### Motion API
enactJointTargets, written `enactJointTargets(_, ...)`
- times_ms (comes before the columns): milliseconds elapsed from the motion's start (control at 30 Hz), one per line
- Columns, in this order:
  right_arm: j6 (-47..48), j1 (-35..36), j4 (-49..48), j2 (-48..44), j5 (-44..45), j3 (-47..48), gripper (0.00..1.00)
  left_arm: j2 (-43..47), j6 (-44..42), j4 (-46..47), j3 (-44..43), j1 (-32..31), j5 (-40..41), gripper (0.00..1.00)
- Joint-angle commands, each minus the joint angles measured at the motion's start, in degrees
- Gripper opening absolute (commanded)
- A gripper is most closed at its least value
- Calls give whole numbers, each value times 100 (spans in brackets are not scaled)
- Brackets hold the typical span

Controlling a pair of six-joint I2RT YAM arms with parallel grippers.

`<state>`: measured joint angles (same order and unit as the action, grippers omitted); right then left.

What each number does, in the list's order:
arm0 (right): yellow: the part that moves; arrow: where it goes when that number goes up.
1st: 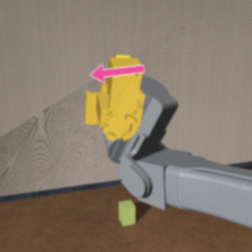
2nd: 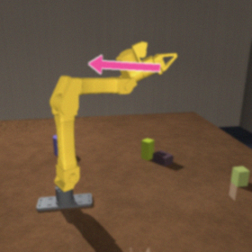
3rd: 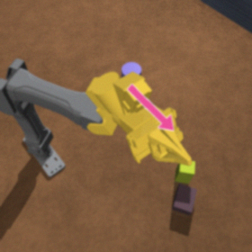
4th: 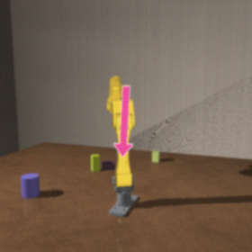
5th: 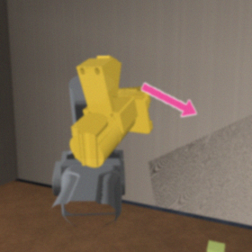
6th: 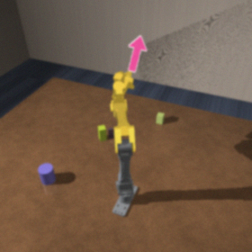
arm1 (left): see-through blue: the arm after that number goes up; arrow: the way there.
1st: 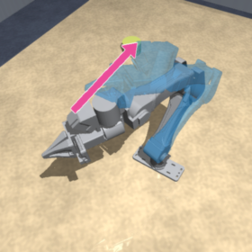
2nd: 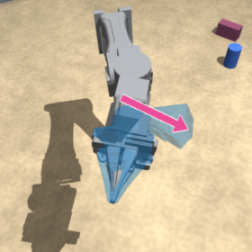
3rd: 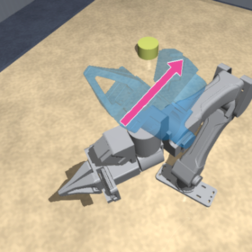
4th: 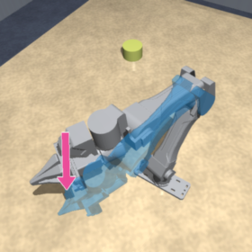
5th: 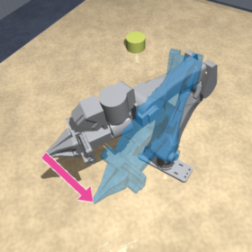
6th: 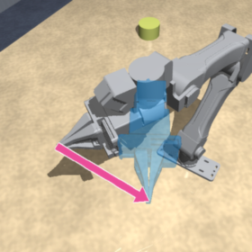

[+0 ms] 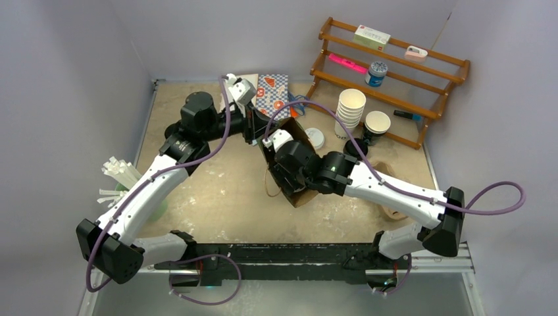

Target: Pack the takeout coffee

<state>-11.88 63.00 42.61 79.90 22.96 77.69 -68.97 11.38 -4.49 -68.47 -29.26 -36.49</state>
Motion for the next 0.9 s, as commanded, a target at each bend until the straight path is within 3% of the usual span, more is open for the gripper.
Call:
enactJointTargets(0,1,0,-535,34,430,-113,65,25,-72,627,-78,39,-370,0)
enactJointTargets(867,-140,-130,-525,791,1361,-190,66,-402,-271,209,-505,34,-778,0)
